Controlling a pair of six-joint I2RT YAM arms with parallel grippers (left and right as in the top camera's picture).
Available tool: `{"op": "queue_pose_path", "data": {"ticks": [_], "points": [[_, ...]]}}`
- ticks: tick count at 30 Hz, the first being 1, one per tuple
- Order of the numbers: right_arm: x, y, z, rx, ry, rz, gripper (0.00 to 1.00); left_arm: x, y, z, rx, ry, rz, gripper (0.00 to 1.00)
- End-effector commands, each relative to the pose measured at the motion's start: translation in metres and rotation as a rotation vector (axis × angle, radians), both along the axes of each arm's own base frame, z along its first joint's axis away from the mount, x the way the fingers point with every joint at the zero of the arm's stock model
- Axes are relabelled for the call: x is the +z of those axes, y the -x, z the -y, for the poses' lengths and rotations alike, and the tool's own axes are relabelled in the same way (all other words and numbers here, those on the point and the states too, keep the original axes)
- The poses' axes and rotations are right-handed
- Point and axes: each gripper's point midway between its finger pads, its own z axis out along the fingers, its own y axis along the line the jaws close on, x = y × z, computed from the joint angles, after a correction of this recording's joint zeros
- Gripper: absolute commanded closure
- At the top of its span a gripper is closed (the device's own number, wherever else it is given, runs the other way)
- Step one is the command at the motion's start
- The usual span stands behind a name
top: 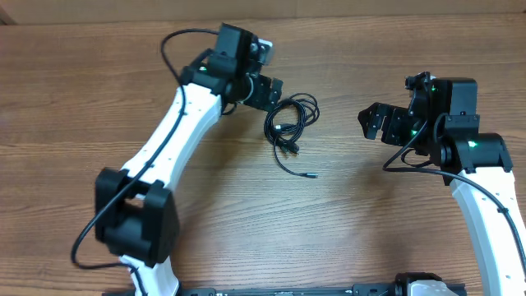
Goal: Untangle cables
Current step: 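Raise both grippers and move them toward the black cable bundle, then grasp the black cable bundle with both grippers from either side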
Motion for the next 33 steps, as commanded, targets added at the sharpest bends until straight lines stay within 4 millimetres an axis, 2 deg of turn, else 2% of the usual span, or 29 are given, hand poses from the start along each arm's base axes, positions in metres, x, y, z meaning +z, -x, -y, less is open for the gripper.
{"op": "queue_pose_path", "data": {"ticks": [1, 5, 8, 13, 15, 16, 18, 20, 22, 26, 30, 33], "points": [[0.012, -0.004, -0.003, 0.009, -0.007, 0.029, 0.0, -0.04, 0.0, 0.015, -0.081, -0.05, -0.04, 0.14], [0.012, -0.003, -0.003, 0.009, -0.007, 0.026, 0.0, -0.075, 0.0, 0.027, -0.121, -0.076, -0.078, 0.21], [0.012, -0.003, -0.003, 0.009, -0.007, 0.026, 0.0, -0.096, 0.001, 0.031, -0.148, -0.097, -0.097, 0.22], [0.011, -0.002, -0.003, 0.009, -0.007, 0.022, 0.0, -0.122, -0.002, 0.026, -0.131, -0.152, -0.115, 0.23], [0.011, -0.002, -0.003, 0.009, -0.007, 0.019, 0.0, -0.129, -0.002, 0.024, -0.129, -0.162, -0.123, 0.26], [0.011, -0.002, -0.003, 0.009, -0.007, 0.019, 0.0, -0.13, -0.002, 0.024, -0.128, -0.165, -0.124, 0.3], [0.011, -0.002, -0.003, 0.009, -0.007, 0.019, 0.0, -0.131, -0.003, 0.022, -0.123, -0.175, -0.123, 0.47], [0.011, -0.002, -0.003, 0.009, -0.007, 0.019, 0.0, -0.132, -0.003, 0.022, -0.122, -0.176, -0.123, 0.69], [0.011, -0.002, -0.003, 0.009, -0.007, 0.019, 0.0, -0.133, 0.001, 0.021, -0.124, -0.181, -0.137, 0.82], [0.011, -0.002, -0.003, 0.009, -0.007, 0.019, 0.0, -0.137, 0.01, 0.017, -0.126, -0.202, -0.177, 0.96], [0.011, -0.002, -0.003, 0.009, -0.008, 0.021, 0.0, -0.13, 0.016, 0.014, -0.119, -0.204, -0.198, 0.96], [0.01, -0.003, -0.004, 0.011, -0.017, 0.022, 0.0, -0.108, 0.017, 0.021, -0.133, -0.165, -0.182, 0.96]]}}
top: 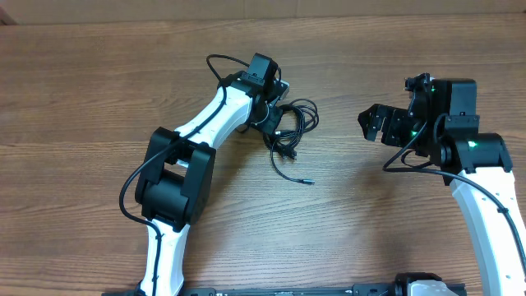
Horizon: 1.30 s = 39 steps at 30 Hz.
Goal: Untangle cables
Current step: 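Grasp the black cable bundle with both grippers from either side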
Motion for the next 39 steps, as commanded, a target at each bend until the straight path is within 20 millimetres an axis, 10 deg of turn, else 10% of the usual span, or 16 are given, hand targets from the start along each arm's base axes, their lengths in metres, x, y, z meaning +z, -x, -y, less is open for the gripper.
{"op": "queue_pose_path", "data": {"ticks": [1, 9, 20, 31, 39], "points": [[0.011, -0.006, -0.007, 0.02, -0.027, 0.035, 0.0, 0.038, 0.002, 0.014, -0.027, 0.071, 0.031, 0.96], [-0.015, -0.012, -0.042, 0.14, -0.151, -0.031, 0.0, 0.109, 0.029, 0.032, -0.087, 0.24, 0.019, 0.96], [-0.08, -0.024, -0.094, 0.242, -0.155, -0.168, 0.25, 0.109, 0.047, 0.035, -0.102, 0.27, -0.055, 0.96], [-0.13, -0.035, -0.12, 0.261, -0.163, -0.242, 0.28, 0.112, 0.055, 0.043, -0.121, 0.309, -0.088, 0.96], [-0.163, -0.048, -0.106, 0.137, -0.108, -0.283, 0.89, 0.107, 0.058, 0.035, -0.105, 0.265, -0.102, 0.96]]}}
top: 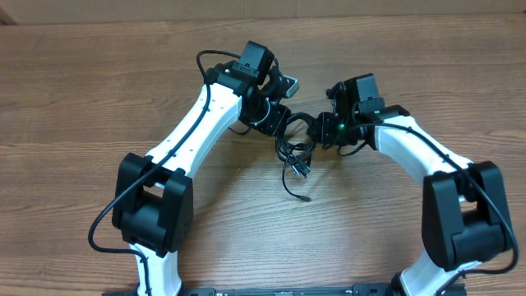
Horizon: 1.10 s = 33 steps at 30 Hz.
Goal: Untangle cables
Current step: 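Grasp the black cable bundle with both grippers from either side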
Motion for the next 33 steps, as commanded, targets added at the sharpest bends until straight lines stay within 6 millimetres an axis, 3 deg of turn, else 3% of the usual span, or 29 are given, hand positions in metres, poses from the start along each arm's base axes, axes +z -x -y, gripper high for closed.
{"op": "queue_pose_path", "data": {"ticks": [1, 5, 8, 14, 17, 20, 23, 24, 26, 27, 30, 33], "points": [[-0.015, -0.002, 0.01, -0.072, 0.055, -0.032, 0.96, 0.011, -0.002, 0.001, -0.003, -0.007, 0.03, 0.96], [-0.016, 0.0, 0.011, -0.072, 0.058, -0.04, 0.96, 0.004, -0.005, -0.014, 0.024, -0.102, 0.05, 0.96], [-0.019, 0.003, 0.016, -0.082, 0.086, -0.053, 0.96, -0.003, -0.014, -0.037, 0.098, -0.224, 0.075, 0.96], [-0.03, 0.009, 0.041, -0.16, 0.214, -0.092, 0.96, -0.007, -0.031, -0.107, 0.504, -0.493, 0.097, 0.96], [-0.032, 0.011, 0.046, -0.187, 0.24, -0.106, 0.96, -0.007, -0.032, -0.114, 0.633, -0.472, 0.055, 0.96], [-0.031, 0.013, 0.041, -0.176, 0.215, -0.114, 0.96, -0.008, -0.031, -0.11, 0.7, -0.429, 0.018, 0.96], [-0.03, 0.016, 0.033, -0.155, 0.169, -0.132, 0.96, -0.008, -0.028, -0.082, 0.672, -0.288, -0.065, 0.93], [-0.029, 0.017, 0.032, -0.151, 0.161, -0.136, 0.96, -0.006, -0.027, -0.071, 0.636, -0.237, -0.082, 0.83], [-0.03, 0.019, 0.032, -0.151, 0.163, -0.142, 0.96, -0.001, -0.029, -0.051, 0.555, -0.149, -0.084, 0.45], [-0.03, 0.019, 0.032, -0.15, 0.162, -0.144, 0.96, 0.002, -0.031, -0.043, 0.52, -0.115, -0.072, 0.32], [-0.029, 0.021, 0.028, -0.141, 0.144, -0.154, 0.96, 0.009, -0.039, -0.018, 0.39, -0.039, 0.009, 0.16], [-0.029, 0.023, 0.027, -0.137, 0.137, -0.16, 0.96, 0.011, -0.042, 0.0, 0.247, -0.018, 0.097, 0.12]]}}
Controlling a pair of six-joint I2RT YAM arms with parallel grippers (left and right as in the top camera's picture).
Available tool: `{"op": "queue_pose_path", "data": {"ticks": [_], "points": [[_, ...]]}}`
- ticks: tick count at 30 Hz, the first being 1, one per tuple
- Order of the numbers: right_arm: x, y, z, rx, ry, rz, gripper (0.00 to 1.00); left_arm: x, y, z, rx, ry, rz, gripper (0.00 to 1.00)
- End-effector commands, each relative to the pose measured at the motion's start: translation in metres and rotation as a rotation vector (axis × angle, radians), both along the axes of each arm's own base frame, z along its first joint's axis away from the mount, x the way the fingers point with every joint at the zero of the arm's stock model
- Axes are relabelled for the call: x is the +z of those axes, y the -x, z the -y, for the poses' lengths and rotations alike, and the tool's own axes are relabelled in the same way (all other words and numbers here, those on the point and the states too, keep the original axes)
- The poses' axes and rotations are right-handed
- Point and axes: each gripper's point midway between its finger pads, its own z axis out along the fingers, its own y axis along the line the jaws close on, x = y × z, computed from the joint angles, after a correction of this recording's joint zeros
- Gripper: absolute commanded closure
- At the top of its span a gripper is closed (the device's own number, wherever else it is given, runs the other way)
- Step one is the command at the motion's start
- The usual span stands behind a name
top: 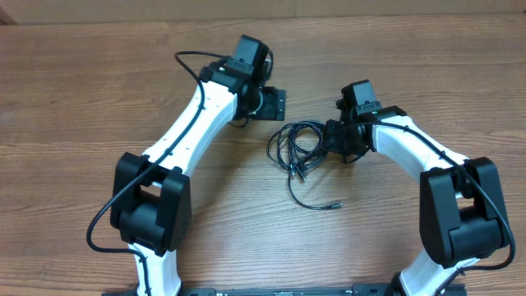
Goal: Untangle cables
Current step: 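Grasp the black cable bundle with both grippers from either side, then hold the bundle with the right gripper and pull a loop leftward with the left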
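A thin black cable (294,146) lies in loose loops on the wooden table (82,164), with one free end (337,205) trailing to the lower right. My right gripper (329,138) sits at the right edge of the loops and appears shut on a strand there. My left gripper (276,104) hovers just up and left of the bundle, apart from it, its jaws looking open with nothing between them.
The white left arm (189,131) reaches in from the lower left and the white right arm (411,144) from the lower right. The table's far edge (263,18) runs along the top.
My left gripper has let go of the cable and now sits a little farther back. The loops lie flatter and wider, and the free end has shifted to the right.
First the cable lay coiled with my left gripper beside it and my right gripper far off to the right. Then the left gripper was on the coil. Then both grippers met at the bundle. Now only the right one holds it.
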Motion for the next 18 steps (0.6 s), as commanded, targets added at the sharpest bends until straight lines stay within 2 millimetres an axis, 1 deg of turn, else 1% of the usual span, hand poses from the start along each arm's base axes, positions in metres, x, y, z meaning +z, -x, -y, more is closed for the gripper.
{"op": "queue_pose_path", "data": {"ticks": [1, 4, 7, 10, 15, 18], "points": [[-0.002, 0.003, -0.004, 0.005, -0.023, -0.016, 0.96, 0.014, 0.005, 0.033, -0.255, 0.042, 0.098, 0.12], [-0.002, 0.003, -0.004, 0.005, -0.023, -0.019, 0.96, 0.008, 0.005, 0.043, -0.403, 0.001, 0.163, 0.11], [-0.002, 0.005, -0.004, 0.005, -0.022, -0.024, 0.96, -0.001, 0.005, 0.044, -0.537, -0.046, 0.208, 0.13], [-0.002, 0.005, -0.004, 0.005, -0.022, -0.024, 0.96, -0.013, 0.004, 0.044, -0.631, -0.076, 0.227, 0.14], [-0.002, 0.005, -0.004, 0.005, -0.022, -0.024, 0.96, -0.041, 0.006, 0.044, -0.676, -0.09, 0.185, 0.11], [-0.002, 0.005, -0.004, 0.005, -0.022, -0.024, 0.96, -0.059, 0.009, 0.044, -0.681, -0.087, 0.143, 0.12]]}}
